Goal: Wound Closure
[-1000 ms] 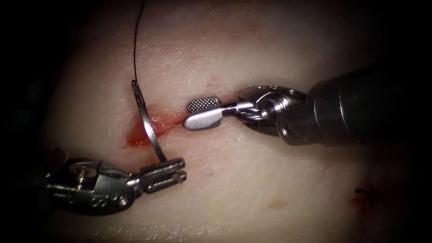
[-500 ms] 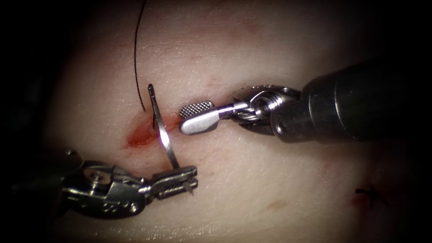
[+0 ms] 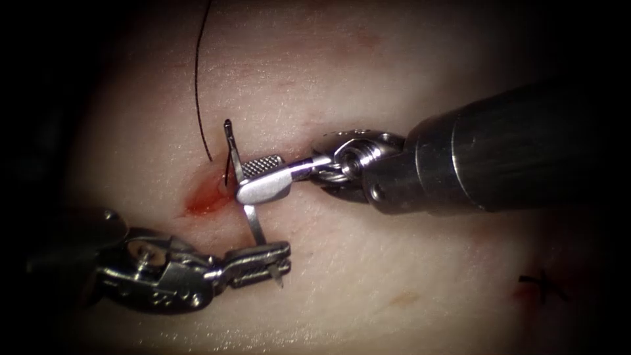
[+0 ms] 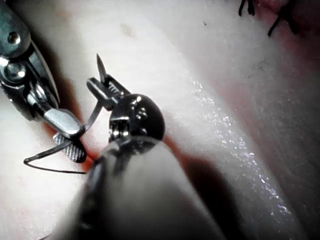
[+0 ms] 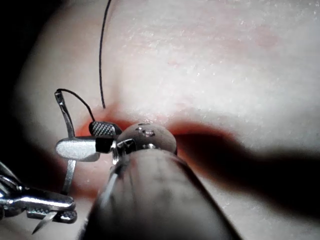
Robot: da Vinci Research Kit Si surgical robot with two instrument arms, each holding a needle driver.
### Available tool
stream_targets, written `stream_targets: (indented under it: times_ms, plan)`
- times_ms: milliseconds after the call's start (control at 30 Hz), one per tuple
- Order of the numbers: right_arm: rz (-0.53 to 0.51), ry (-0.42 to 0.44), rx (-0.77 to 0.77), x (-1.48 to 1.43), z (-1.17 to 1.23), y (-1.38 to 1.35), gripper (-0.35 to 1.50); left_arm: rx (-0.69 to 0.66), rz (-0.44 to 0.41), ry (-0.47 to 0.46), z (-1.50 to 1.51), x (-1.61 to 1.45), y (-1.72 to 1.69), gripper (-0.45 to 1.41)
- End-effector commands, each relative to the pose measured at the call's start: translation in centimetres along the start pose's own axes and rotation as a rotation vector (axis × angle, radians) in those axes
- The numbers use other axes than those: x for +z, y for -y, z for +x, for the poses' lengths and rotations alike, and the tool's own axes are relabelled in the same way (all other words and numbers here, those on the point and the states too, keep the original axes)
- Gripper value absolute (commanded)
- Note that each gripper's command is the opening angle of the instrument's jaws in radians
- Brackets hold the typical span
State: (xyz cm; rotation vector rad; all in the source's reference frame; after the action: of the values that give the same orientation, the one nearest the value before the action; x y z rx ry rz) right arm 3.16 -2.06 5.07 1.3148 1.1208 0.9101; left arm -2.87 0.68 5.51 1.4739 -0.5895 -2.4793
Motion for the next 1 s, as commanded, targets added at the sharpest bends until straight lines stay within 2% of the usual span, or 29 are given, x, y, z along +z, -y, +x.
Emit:
stream_targets:
  times_ms: [33,300,333,367,400,433,467,500,533,567,1000]
  plan:
    - [0.003,0.000,0.001,0.12,-0.05,-0.05,1.30,-0.002,-0.002,-0.006,0.01,0.06,-0.07,-0.45]
    - [0.022,0.008,0.005,0.17,-0.06,-0.04,1.25,0.000,-0.006,-0.012,0.01,0.07,-0.07,-0.45]
    - [0.022,0.008,0.005,0.17,-0.06,-0.04,1.20,0.000,-0.006,-0.013,0.01,0.07,-0.07,-0.45]
    - [0.023,0.010,0.004,0.16,-0.06,-0.03,1.00,0.000,-0.005,-0.013,0.01,0.07,-0.08,-0.45]
    - [0.023,0.010,0.004,0.16,-0.06,-0.03,1.00,0.000,-0.005,-0.013,0.01,0.07,-0.08,-0.45]
    - [0.024,0.011,0.004,0.15,-0.07,-0.03,0.88,0.001,-0.005,-0.013,0.01,0.07,-0.08,-0.45]
    - [0.027,0.014,0.005,0.11,-0.07,-0.03,0.96,0.001,-0.008,-0.013,0.01,0.07,-0.09,-0.45]
    - [0.027,0.014,0.005,0.11,-0.07,-0.03,0.96,0.001,-0.008,-0.013,0.01,0.07,-0.09,-0.45]
    - [0.027,0.015,0.006,0.09,-0.07,-0.02,1.10,0.002,-0.012,-0.013,0.01,0.06,-0.09,-0.45]
    - [0.029,0.017,0.006,0.07,-0.08,-0.02,1.11,0.002,-0.012,-0.014,0.00,0.06,-0.09,-0.45]
    - [0.066,0.025,0.000,0.11,-0.08,0.06,1.16,0.005,-0.021,-0.012,0.00,0.11,-0.11,-0.45]
